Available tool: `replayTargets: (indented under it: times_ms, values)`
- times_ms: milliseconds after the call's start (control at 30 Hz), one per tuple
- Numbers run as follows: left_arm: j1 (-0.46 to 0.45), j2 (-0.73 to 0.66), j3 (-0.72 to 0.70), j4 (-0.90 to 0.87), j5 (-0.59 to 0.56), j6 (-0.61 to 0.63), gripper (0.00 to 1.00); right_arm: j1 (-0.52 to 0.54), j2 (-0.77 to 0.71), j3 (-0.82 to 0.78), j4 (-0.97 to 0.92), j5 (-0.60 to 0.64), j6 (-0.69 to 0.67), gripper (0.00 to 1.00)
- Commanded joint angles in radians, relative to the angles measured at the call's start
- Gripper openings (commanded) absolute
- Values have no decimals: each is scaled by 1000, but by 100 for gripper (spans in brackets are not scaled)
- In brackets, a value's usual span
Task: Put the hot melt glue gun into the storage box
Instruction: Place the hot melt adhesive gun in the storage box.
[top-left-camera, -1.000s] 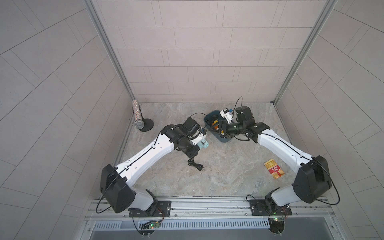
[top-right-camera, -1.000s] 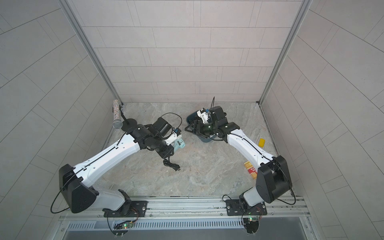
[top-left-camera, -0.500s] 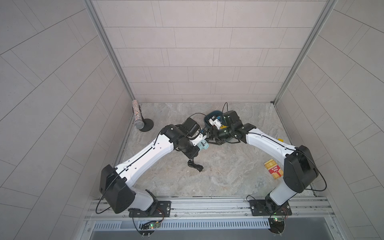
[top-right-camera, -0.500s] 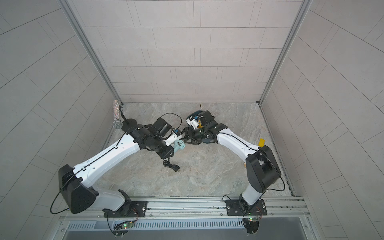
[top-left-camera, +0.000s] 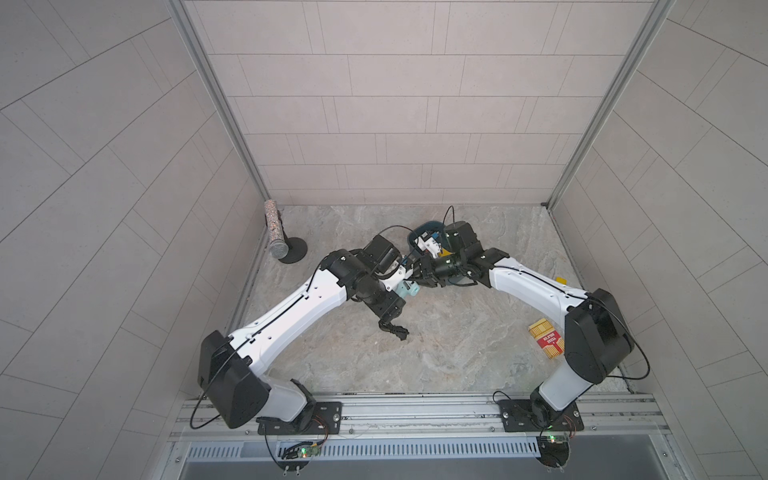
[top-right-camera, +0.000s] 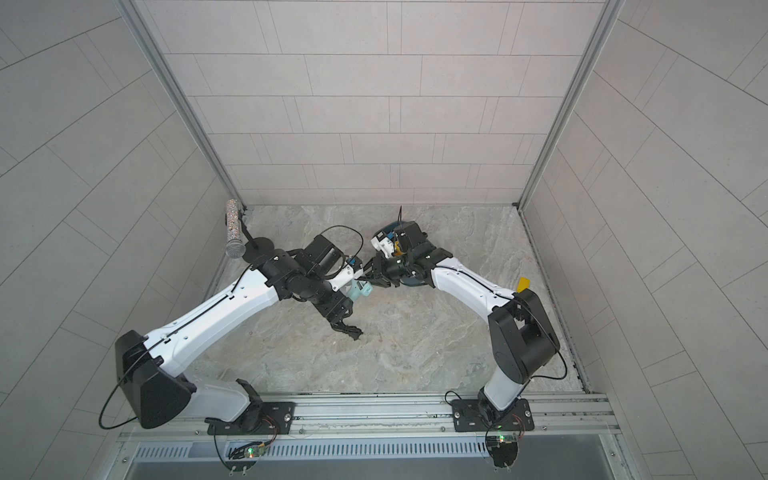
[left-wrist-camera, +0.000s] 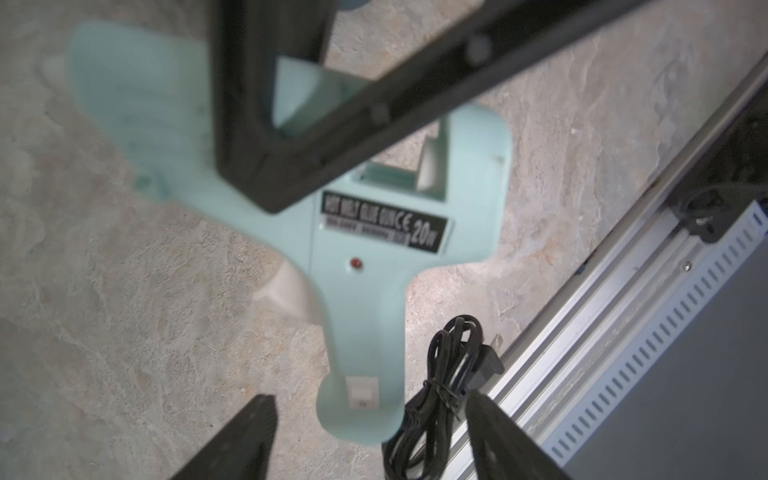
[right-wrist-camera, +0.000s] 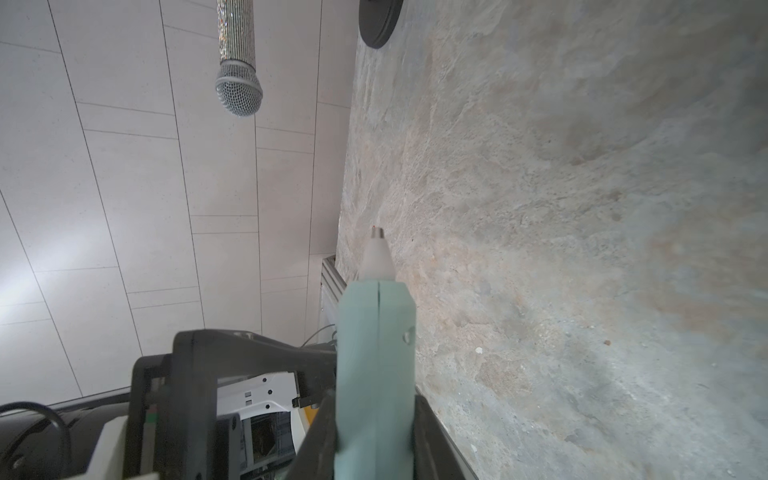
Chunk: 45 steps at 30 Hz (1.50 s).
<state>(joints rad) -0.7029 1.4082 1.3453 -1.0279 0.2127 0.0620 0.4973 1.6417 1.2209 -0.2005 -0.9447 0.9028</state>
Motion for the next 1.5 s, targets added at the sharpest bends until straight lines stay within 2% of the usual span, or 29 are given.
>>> replayTargets:
  times_ms: [0,133,267,467,700,967,1133,1467]
  values:
    - [3,-80,-12,44,-121,-41,90,-59,-78,-29,61,93,42,0]
    - [8,-185,-62,145,-267,-117,95,-147,-155,-98,229,234,183,0]
    - [26,-302,-142,263,-344,-161,96,-216,-202,-186,407,443,312,0]
    - [38,-347,-163,241,-383,-184,97,-222,-170,-221,571,762,337,0]
    - [40,-376,-185,219,-397,-200,97,-190,-65,-220,721,1032,316,0]
    - [40,-388,-187,196,-405,-203,97,-140,71,-167,773,1188,352,0]
    - [39,-397,-182,180,-414,-202,97,-96,117,-168,730,1291,400,0]
    - [40,-396,-187,168,-422,-203,97,-42,144,-252,627,1382,524,0]
